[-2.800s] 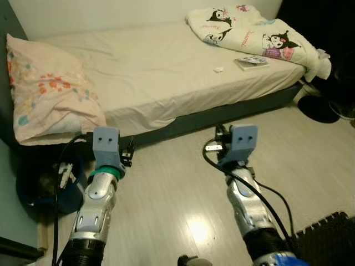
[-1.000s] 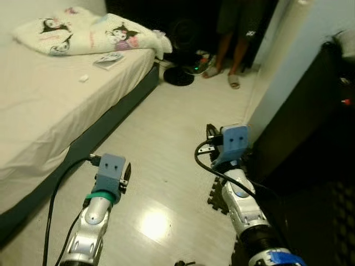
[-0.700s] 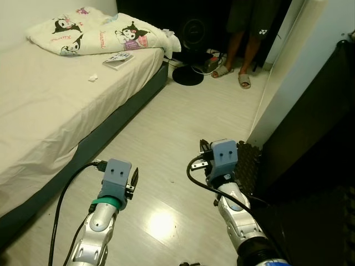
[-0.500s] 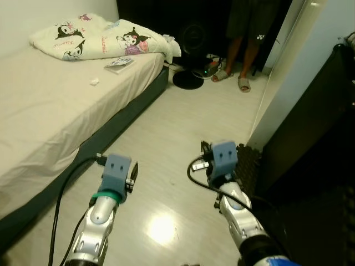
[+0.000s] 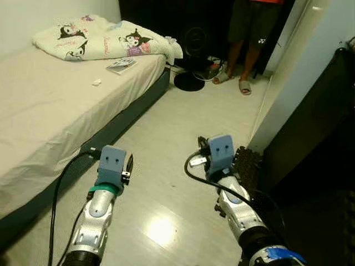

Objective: Clean up the room

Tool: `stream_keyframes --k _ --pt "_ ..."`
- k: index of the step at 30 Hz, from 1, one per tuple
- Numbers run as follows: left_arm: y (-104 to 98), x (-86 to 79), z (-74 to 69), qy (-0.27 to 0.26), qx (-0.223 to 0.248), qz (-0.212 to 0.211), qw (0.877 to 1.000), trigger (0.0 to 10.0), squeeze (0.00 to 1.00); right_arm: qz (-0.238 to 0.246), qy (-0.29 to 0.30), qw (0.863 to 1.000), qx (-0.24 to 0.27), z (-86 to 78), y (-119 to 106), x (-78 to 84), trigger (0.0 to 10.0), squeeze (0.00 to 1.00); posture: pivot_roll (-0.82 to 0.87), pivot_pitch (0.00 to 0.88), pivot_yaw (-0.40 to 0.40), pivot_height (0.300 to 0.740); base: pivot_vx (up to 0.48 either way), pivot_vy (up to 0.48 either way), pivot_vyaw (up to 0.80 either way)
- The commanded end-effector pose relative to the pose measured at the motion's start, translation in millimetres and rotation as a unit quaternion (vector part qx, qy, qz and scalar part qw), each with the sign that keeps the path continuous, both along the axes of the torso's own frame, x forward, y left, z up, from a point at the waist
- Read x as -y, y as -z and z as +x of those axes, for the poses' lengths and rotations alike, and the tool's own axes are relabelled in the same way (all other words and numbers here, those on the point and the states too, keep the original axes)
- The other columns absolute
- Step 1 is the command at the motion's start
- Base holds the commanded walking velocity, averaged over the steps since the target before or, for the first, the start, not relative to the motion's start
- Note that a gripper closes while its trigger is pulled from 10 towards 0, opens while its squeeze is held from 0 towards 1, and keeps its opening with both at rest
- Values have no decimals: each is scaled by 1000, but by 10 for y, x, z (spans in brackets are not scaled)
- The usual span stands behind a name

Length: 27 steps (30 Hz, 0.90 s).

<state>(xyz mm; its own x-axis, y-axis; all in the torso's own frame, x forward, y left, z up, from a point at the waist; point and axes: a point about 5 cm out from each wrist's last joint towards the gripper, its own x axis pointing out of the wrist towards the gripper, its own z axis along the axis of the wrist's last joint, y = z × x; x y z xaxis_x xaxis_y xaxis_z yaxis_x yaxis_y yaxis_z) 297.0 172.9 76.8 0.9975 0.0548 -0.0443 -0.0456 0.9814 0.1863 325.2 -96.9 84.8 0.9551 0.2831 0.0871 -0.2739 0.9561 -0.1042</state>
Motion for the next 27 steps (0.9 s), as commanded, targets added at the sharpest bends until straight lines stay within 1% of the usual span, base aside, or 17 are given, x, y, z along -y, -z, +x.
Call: stream_keyframes --k 1,3,5,6,8,9,12,15,20,22,24,25,27 --pt "14 18 8 -2 1 -7 1000 10000 0 -1 -2 1000 -8 -1 28 10 10000 0 83 0 -62 740 0 0 0" --pt "-44 21 112 -12 11 -15 1000 10000 0 -10 -10 1000 9 103 -101 16 10000 0 75 0 -81 740 0 0 0" --pt "-122 43 207 -11 26 -18 999 10000 0 -15 3 999 32 232 -270 105 10000 0 75 0 -88 740 0 0 0" --pt "-122 43 207 -11 26 -18 999 10000 0 -15 3 999 32 232 -270 105 10000 0 75 0 -88 740 0 0 0" --pt "-169 57 250 -10 35 -20 999 10000 0 -15 18 999 44 295 -361 201 10000 0 69 0 -88 740 0 0 0" --pt "-169 57 250 -10 35 -20 999 10000 0 -15 18 999 44 295 -361 201 10000 0 69 0 -88 740 0 0 0" --pt "-180 70 271 -14 37 -25 999 10000 0 -20 26 998 46 294 -357 311 10000 0 60 0 -97 740 0 0 0" --pt "-169 84 273 -15 38 -27 999 10000 0 -21 29 998 44 284 -339 340 10000 0 56 0 -101 740 0 0 0" --pt "-132 105 245 -15 36 -33 999 10000 0 -11 35 998 43 277 -331 358 10000 0 45 0 -100 740 0 0 0" --pt "-90 124 220 -10 30 -35 999 10000 0 -5 31 998 45 271 -331 331 10000 0 39 0 -95 740 0 0 0" --pt "-90 124 220 -10 30 -35 999 10000 0 -5 31 998 45 271 -331 331 10000 0 39 0 -95 740 0 0 0" --pt "-78 123 203 -4 28 -37 999 10000 0 8 36 999 41 257 -307 321 10000 0 41 0 -79 740 0 0 0" --pt "-78 123 203 -4 28 -37 999 10000 0 8 36 999 41 257 -307 321 10000 0 41 0 -79 740 0 0 0"
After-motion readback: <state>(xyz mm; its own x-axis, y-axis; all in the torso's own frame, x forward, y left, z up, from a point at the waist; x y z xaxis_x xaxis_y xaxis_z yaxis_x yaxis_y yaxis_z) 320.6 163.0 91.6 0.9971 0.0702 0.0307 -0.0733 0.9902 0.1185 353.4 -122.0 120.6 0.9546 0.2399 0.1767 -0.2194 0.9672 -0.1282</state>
